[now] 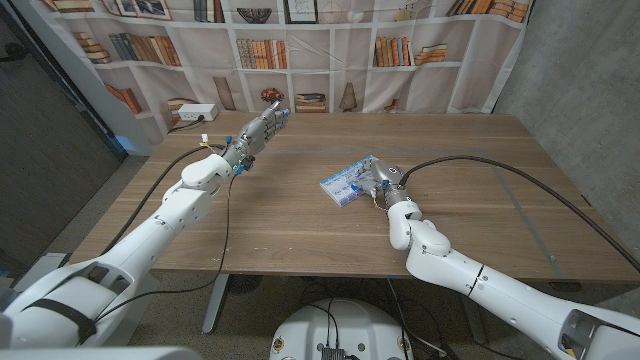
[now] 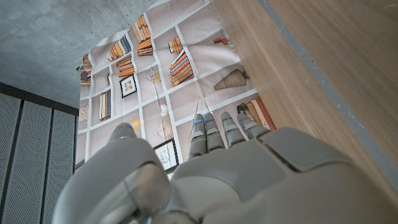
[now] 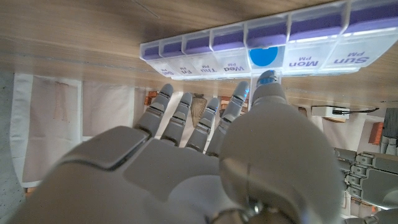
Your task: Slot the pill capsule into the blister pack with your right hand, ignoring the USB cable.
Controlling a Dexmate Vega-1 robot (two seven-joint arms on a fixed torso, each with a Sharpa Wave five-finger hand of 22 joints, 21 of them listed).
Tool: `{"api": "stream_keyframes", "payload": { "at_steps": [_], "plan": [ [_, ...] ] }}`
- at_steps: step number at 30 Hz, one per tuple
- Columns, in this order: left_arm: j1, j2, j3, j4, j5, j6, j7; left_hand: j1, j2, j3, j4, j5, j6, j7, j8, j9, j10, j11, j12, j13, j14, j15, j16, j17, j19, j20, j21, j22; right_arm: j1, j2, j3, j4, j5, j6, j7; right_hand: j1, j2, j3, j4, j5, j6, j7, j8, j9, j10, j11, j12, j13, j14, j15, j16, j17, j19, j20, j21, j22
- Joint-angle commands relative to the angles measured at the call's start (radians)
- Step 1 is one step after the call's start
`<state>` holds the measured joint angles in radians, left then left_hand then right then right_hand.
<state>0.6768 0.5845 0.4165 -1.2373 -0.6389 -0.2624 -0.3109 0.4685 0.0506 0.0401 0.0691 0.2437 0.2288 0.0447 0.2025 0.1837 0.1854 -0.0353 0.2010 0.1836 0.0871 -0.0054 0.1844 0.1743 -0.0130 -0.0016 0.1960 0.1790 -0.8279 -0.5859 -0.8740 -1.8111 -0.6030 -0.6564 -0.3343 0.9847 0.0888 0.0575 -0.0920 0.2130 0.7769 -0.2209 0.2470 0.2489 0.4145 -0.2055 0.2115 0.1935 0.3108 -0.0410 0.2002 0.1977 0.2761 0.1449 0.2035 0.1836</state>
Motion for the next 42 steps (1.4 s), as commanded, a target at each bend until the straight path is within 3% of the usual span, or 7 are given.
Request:
{"api": "stream_keyframes", "payload": {
  "at_steps": [1, 7, 13, 19, 25, 32, 42],
  "plan": [
    [0.007, 0.003, -0.003, -0.010, 0.000, -0.003, 0.005, 0.006, 0.004, -0.005, 0.000, -0.002, 0.006, -0.004, -0.001, 0.005, 0.004, 0.000, -0.001, 0.006, 0.003, -0.005, 0.001, 0.006, -0.005, 0.002, 0.002, 0.002, -0.023, -0.021, 0.028, -0.030, 0.016, 0.030, -0.022, -0.015, 0.000, -0.007, 0.004, 0.007, -0.041, 0.000, -0.021, -0.004, -0.002, 0.008, 0.004, 0.002, -0.003, -0.059, -0.003, 0.004, 0.000, 0.006, 0.003, 0.006],
    [0.010, 0.003, -0.003, -0.011, -0.003, -0.005, 0.002, 0.007, 0.004, -0.006, 0.000, -0.002, 0.006, -0.005, -0.001, 0.005, 0.004, -0.003, -0.001, 0.006, 0.002, -0.006, 0.001, 0.006, -0.005, 0.002, 0.002, 0.002, -0.035, -0.044, 0.045, -0.053, 0.036, 0.069, -0.012, -0.083, -0.013, -0.034, 0.032, 0.005, -0.177, 0.001, -0.068, -0.020, -0.022, 0.025, 0.004, 0.004, -0.028, -0.038, -0.012, 0.002, -0.010, 0.013, 0.000, 0.006],
    [0.014, 0.003, -0.003, -0.011, -0.004, -0.003, 0.004, 0.007, 0.005, -0.007, 0.000, -0.002, 0.006, -0.003, -0.001, 0.005, 0.004, -0.002, -0.001, 0.006, 0.001, -0.007, 0.001, 0.006, -0.006, 0.003, 0.002, 0.002, -0.042, -0.068, 0.059, -0.074, 0.054, 0.107, 0.013, -0.129, -0.038, -0.060, 0.046, 0.012, -0.281, 0.002, -0.074, -0.029, -0.062, 0.049, -0.004, 0.005, -0.076, 0.003, -0.019, -0.002, -0.023, 0.022, -0.003, 0.005],
    [0.019, 0.007, -0.006, -0.019, -0.004, -0.004, 0.007, 0.008, 0.005, -0.008, 0.000, -0.002, 0.006, -0.004, -0.001, 0.005, 0.002, -0.001, -0.002, 0.006, 0.001, -0.007, 0.001, 0.006, -0.006, 0.003, 0.002, 0.002, -0.044, -0.088, 0.067, -0.087, 0.060, 0.140, 0.038, -0.181, -0.045, -0.082, 0.069, 0.018, -0.283, 0.002, -0.059, -0.033, -0.072, 0.065, -0.002, 0.005, -0.088, 0.025, -0.016, -0.003, -0.027, 0.030, -0.004, 0.004],
    [0.024, 0.011, -0.005, -0.028, -0.003, -0.003, 0.007, 0.008, 0.005, -0.009, 0.000, -0.002, 0.007, -0.005, -0.001, 0.005, 0.003, 0.001, -0.001, 0.006, 0.000, -0.007, 0.001, 0.006, -0.007, 0.003, 0.002, 0.002, -0.052, -0.100, 0.098, -0.096, 0.118, 0.198, 0.073, -0.309, -0.027, -0.122, 0.140, 0.020, -0.232, 0.001, -0.041, -0.038, -0.099, 0.063, -0.003, 0.004, -0.113, 0.045, -0.015, -0.003, -0.034, 0.035, -0.004, 0.004],
    [0.042, 0.019, -0.010, -0.051, -0.006, 0.000, 0.019, 0.009, 0.005, -0.010, 0.000, -0.002, 0.007, -0.004, -0.001, 0.005, 0.005, 0.000, -0.001, 0.006, 0.000, -0.008, 0.001, 0.006, -0.008, 0.003, 0.002, 0.002, -0.033, -0.107, 0.089, -0.106, 0.106, 0.190, 0.126, -0.467, -0.036, -0.193, 0.214, 0.035, -0.300, 0.001, -0.068, -0.055, -0.217, 0.087, -0.021, 0.001, -0.223, 0.088, -0.023, -0.007, -0.125, 0.050, -0.020, 0.003],
    [0.064, 0.030, -0.018, -0.076, -0.009, 0.004, 0.036, 0.010, 0.006, -0.012, 0.000, -0.002, 0.007, -0.005, -0.001, 0.005, 0.002, -0.003, -0.002, 0.006, 0.000, -0.006, 0.001, 0.006, -0.008, 0.003, 0.002, 0.002, -0.007, -0.111, 0.060, -0.106, 0.048, 0.180, 0.172, -0.514, -0.039, -0.224, 0.220, 0.057, -0.380, 0.000, -0.066, -0.057, -0.331, 0.109, -0.026, -0.002, -0.360, 0.094, -0.030, -0.011, -0.254, 0.033, -0.028, 0.001]
  ]
}}
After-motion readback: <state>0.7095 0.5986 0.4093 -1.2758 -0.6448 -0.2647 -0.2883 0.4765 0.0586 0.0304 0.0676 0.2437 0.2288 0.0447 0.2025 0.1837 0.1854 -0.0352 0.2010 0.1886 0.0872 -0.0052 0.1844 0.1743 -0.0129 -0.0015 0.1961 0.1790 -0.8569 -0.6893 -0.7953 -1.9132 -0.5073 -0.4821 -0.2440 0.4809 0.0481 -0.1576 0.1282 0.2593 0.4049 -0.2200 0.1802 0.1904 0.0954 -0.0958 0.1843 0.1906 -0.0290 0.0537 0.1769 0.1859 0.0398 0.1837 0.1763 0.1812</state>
